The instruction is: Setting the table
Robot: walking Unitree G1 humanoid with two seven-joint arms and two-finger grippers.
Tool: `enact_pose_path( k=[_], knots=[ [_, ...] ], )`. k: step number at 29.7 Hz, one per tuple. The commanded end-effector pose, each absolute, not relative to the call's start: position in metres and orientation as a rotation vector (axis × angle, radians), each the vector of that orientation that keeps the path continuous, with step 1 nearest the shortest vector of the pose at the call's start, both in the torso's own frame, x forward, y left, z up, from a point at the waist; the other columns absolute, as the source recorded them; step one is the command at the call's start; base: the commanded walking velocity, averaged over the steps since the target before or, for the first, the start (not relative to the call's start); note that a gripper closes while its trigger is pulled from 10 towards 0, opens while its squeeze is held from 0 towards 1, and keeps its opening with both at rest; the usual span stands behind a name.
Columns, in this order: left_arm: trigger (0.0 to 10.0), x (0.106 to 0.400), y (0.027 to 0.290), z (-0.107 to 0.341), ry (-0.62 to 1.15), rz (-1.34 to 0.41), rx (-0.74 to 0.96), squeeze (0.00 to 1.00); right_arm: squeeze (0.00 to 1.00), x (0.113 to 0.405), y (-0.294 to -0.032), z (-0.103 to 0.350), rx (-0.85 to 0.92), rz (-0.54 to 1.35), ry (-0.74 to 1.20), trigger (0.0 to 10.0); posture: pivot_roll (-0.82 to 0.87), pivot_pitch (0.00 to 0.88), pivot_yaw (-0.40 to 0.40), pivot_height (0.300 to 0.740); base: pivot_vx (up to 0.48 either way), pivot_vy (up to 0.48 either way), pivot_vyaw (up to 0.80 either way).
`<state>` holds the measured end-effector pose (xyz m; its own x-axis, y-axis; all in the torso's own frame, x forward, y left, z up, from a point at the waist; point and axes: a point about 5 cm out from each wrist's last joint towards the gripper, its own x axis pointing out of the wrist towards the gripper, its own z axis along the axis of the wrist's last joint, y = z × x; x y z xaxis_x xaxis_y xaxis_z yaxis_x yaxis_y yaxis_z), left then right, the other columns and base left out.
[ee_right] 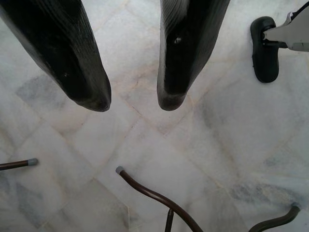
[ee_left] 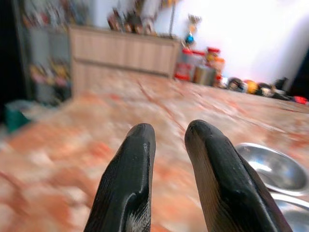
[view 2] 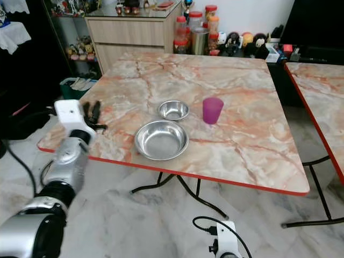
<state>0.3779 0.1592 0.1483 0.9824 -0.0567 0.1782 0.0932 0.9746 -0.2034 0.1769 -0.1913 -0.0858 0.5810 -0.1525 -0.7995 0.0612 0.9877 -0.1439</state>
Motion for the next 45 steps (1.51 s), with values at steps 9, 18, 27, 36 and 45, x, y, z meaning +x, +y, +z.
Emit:
enact_pose_path(
  k=[9, 18, 27, 36, 45],
  knots=[
    [10.0, 0.378, 0.129, 0.131, -0.02, -0.206, -0.307, 1.0, 0.0, 0.179, -0.191, -0.085, -0.099, -0.133, 0.943, 10.0, 0.04, 0.0, 0.046, 0.74, 0.0, 0.0, 0.0],
    [10.0, 0.378, 0.126, 0.12, 0.102, -0.203, -0.313, 0.0, 0.0, 0.178, -0.189, -0.086, -0.104, -0.123, 0.944, 10.0, 0.05, 0.0, 0.048, 0.74, 0.0, 0.0, 0.0],
    [10.0, 0.375, 0.117, 0.106, 0.213, -0.202, -0.364, 0.0, 0.0, 0.177, -0.187, -0.086, -0.1, -0.123, 0.946, 10.0, 0.04, 0.0, 0.061, 0.74, 0.0, 0.0, 0.0],
    [10.0, 0.375, 0.113, 0.106, 0.24, -0.241, -0.357, 0.0, 0.0, 0.176, -0.187, -0.087, -0.095, -0.124, 0.949, 10.0, 0.04, 0.0, 0.062, 0.74, 0.0, 0.0, 0.0],
    [10.0, 0.374, 0.111, 0.104, 0.255, -0.249, -0.358, 0.0, 0.0, 0.177, -0.186, -0.087, -0.096, -0.118, 0.951, 10.0, 0.05, 0.0, 0.059, 0.74, 0.0, 0.0, 0.0]
  ],
)
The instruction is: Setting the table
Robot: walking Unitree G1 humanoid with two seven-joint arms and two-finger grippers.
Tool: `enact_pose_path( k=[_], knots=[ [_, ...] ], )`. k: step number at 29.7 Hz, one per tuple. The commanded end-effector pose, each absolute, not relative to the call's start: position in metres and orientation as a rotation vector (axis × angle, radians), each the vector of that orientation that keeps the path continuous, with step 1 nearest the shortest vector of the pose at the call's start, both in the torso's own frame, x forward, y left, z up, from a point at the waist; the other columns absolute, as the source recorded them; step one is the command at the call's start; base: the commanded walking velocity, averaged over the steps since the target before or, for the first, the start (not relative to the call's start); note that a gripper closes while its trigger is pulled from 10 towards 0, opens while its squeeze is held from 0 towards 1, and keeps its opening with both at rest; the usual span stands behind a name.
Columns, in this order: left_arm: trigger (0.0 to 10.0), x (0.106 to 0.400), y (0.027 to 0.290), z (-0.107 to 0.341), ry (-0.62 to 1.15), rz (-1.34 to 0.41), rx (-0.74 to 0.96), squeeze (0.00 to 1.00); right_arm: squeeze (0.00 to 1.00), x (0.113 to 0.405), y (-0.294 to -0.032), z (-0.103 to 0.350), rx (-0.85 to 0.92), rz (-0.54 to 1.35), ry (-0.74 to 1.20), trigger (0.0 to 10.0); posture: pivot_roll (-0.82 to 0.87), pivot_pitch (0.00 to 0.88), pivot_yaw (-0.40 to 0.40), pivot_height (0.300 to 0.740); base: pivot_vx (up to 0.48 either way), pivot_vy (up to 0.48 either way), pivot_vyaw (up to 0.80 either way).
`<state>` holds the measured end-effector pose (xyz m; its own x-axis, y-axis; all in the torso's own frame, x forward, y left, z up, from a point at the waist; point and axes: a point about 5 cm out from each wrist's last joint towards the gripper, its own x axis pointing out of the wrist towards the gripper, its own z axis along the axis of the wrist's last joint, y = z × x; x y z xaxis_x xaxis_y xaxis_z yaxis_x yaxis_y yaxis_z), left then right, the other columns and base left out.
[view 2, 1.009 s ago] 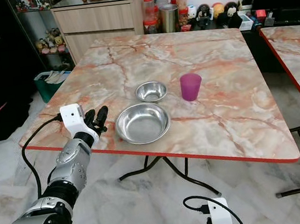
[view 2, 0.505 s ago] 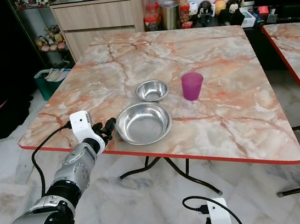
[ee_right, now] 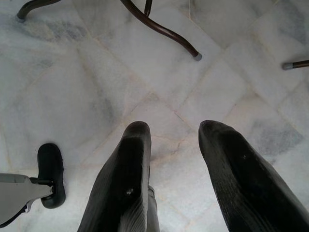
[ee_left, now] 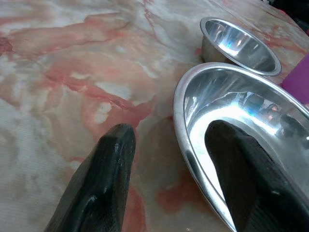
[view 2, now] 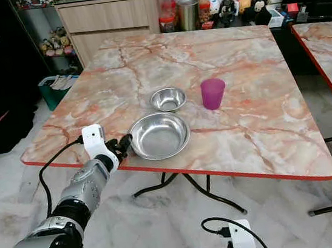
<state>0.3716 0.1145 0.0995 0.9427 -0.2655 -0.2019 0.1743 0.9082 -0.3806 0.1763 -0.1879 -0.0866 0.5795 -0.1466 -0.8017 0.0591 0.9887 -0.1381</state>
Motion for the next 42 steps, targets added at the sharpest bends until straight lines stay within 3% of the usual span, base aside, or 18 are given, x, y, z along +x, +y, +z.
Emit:
enact_pose_path(
  k=[1, 18, 42],
  knots=[
    [10.0, 0.374, 0.111, 0.104, 0.255, -0.249, -0.358, 0.0, 0.0, 0.177, -0.186, -0.087, -0.096, -0.118, 0.951, 10.0, 0.05, 0.0, 0.059, 0.74, 0.0, 0.0, 0.0],
    [10.0, 0.374, 0.107, 0.107, 0.249, -0.277, -0.424, 0.0, 0.0, 0.176, -0.186, -0.087, -0.093, -0.121, 0.952, 10.0, 0.04, 0.0, 0.059, 0.74, 0.0, 0.0, 0.0],
    [10.0, 0.367, 0.098, 0.09, 0.362, -0.293, -0.378, 0.0, 0.0, 0.177, -0.185, -0.087, -0.092, -0.127, 0.95, 10.0, 0.04, 0.0, 0.065, 0.74, 0.0, 0.0, 0.0]
  ],
)
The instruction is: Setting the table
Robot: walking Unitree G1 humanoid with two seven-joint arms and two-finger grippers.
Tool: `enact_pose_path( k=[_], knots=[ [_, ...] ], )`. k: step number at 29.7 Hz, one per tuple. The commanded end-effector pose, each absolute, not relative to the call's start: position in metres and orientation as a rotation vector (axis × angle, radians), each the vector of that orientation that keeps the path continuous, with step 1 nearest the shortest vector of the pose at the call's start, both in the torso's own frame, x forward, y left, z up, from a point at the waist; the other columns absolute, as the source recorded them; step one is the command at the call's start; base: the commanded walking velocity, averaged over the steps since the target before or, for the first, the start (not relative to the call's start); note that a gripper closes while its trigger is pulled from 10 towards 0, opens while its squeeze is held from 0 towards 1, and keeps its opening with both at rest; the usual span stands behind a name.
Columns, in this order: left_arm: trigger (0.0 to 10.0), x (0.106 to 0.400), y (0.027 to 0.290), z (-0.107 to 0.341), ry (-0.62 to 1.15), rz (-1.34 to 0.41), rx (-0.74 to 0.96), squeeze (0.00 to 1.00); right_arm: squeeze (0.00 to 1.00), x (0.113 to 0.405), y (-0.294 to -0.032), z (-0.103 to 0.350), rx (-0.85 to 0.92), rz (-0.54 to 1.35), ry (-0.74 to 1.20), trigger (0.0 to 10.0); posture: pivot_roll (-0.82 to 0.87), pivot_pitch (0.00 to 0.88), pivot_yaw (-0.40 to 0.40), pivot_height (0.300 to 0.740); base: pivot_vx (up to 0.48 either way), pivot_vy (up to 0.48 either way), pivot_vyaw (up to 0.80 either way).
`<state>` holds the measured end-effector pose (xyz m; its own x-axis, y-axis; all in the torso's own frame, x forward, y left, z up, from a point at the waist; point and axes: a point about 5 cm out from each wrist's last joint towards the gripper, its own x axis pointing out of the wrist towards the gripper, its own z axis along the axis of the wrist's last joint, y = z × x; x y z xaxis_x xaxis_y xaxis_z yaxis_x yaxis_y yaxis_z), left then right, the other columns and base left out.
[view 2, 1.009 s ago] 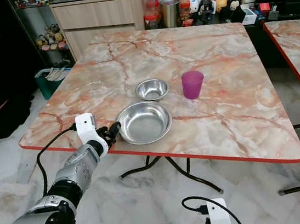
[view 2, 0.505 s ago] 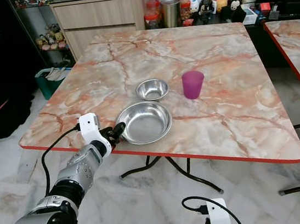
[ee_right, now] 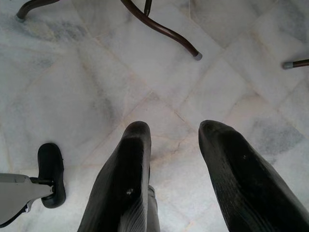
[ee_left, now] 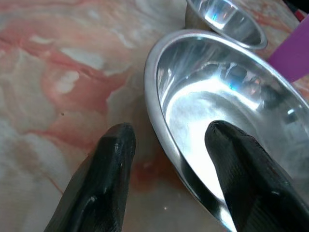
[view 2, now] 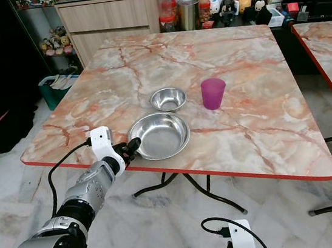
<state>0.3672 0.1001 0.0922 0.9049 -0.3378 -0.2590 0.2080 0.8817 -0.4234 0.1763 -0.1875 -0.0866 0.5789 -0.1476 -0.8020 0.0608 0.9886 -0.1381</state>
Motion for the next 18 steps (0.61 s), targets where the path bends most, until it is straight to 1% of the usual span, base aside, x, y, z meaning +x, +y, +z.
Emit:
enact_pose_path(
  k=[1, 7, 8, 9, 10, 11, 18],
  knots=[
    [10.0, 0.3667, 0.0982, 0.09, 0.362, -0.293, -0.378, 0.0, 0.0, 0.1769, -0.1851, -0.0868, -0.09, -0.129, 0.95, 10.0, 0.04, 0.0, 0.066, 0.74, 0.0, 0.0, 0.0],
    [10.0, 0.3668, 0.0969, 0.0903, 0.364, -0.296, -0.382, 0.0, 0.0, 0.1765, -0.185, -0.087, -0.087, -0.129, 0.951, 10.0, 0.04, 0.0, 0.068, 0.74, 0.0, 0.0, 0.0],
    [9.5, 0.3669, 0.0966, 0.0908, 0.362, -0.298, -0.387, 0.0, 0.0, 0.1765, -0.185, -0.087, -0.086, -0.13, 0.951, 10.0, 0.04, 0.0, 0.068, 0.74, 0.0, 0.0, 0.0],
    [5.5, 0.3673, 0.0969, 0.0914, 0.359, -0.295, -0.392, 0.0, 0.0, 0.1765, -0.1849, -0.087, -0.086, -0.13, 0.951, 10.0, 0.04, 0.0, 0.069, 0.74, 0.0, 0.0, 0.0],
    [2.6, 0.3676, 0.0976, 0.0919, 0.355, -0.291, -0.393, 0.0, 0.0, 0.1765, -0.1849, -0.087, -0.086, -0.13, 0.951, 10.0, 0.04, 0.0, 0.069, 0.74, 0.0, 0.0, 0.0],
    [0.0, 0.3681, 0.0987, 0.0925, 0.352, -0.286, -0.391, 0.0, 0.0, 0.1766, -0.1848, -0.087, -0.085, -0.131, 0.951, 10.0, 0.04, 0.0, 0.069, 0.74, 0.0, 0.0, 0.0],
    [0.0, 0.3702, 0.1022, 0.0958, 0.336, -0.277, -0.393, 0.0, 0.0, 0.1785, -0.1838, -0.0863, -0.088, -0.126, 0.948, 10.0, 0.04, 0.0, 0.067, 0.74, 0.0, 0.0, 0.0]
  ],
)
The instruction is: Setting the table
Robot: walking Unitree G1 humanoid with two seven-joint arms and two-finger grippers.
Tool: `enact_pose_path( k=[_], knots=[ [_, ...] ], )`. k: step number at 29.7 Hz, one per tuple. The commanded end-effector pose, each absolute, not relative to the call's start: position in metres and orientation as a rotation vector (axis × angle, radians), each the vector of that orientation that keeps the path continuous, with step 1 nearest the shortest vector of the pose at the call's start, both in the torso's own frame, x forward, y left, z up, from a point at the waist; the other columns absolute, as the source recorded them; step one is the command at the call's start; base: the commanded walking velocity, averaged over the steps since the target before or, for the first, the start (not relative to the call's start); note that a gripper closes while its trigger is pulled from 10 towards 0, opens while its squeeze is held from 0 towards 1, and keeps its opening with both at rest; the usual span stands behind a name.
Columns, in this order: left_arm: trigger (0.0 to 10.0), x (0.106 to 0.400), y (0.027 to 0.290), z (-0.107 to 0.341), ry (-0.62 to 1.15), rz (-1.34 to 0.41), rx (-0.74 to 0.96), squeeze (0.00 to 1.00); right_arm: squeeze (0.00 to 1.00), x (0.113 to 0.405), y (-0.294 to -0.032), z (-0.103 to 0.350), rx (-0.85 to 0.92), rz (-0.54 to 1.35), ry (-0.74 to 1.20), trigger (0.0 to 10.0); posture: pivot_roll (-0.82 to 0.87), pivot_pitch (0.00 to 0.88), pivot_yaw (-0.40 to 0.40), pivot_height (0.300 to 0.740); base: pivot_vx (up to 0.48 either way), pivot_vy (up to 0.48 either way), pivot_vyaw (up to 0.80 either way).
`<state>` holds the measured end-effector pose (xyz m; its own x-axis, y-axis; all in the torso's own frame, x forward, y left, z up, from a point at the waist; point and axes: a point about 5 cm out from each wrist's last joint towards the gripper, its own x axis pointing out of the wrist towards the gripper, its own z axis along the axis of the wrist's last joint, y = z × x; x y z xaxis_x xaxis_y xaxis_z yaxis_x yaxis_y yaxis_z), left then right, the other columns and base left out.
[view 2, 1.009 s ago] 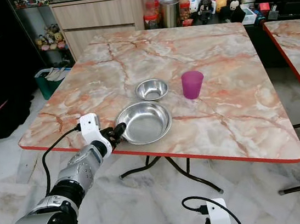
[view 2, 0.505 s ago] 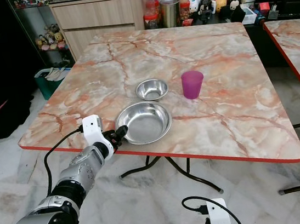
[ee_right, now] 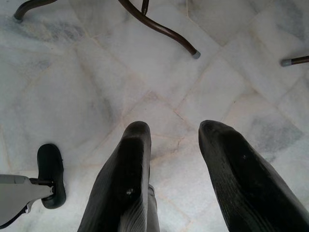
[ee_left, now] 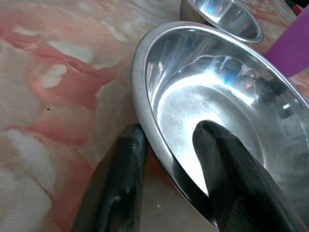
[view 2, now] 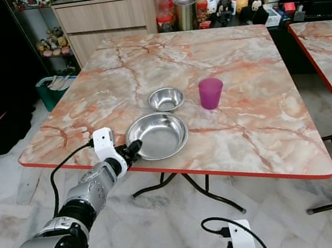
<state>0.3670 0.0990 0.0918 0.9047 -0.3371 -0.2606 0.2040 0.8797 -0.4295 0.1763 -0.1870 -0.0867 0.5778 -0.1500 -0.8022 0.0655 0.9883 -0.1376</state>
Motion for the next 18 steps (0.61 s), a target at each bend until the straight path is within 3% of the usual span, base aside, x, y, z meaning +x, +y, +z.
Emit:
enact_pose_path(
  k=[1, 18],
  knots=[
    [0.0, 0.371, 0.103, 0.097, 0.333, -0.276, -0.393, 0.0, 0.0, 0.179, -0.184, -0.086, -0.087, -0.127, 0.947, 10.0, 0.04, 0.0, 0.068, 0.74, 0.0, 0.0, 0.0],
    [0.0, 0.377, 0.115, 0.109, 0.283, -0.268, -0.398, 0.0, 0.0, 0.18, -0.184, -0.085, -0.082, -0.133, 0.947, 10.0, 0.05, 0.0, 0.067, 0.74, 0.0, 0.0, 0.0]
  ],
)
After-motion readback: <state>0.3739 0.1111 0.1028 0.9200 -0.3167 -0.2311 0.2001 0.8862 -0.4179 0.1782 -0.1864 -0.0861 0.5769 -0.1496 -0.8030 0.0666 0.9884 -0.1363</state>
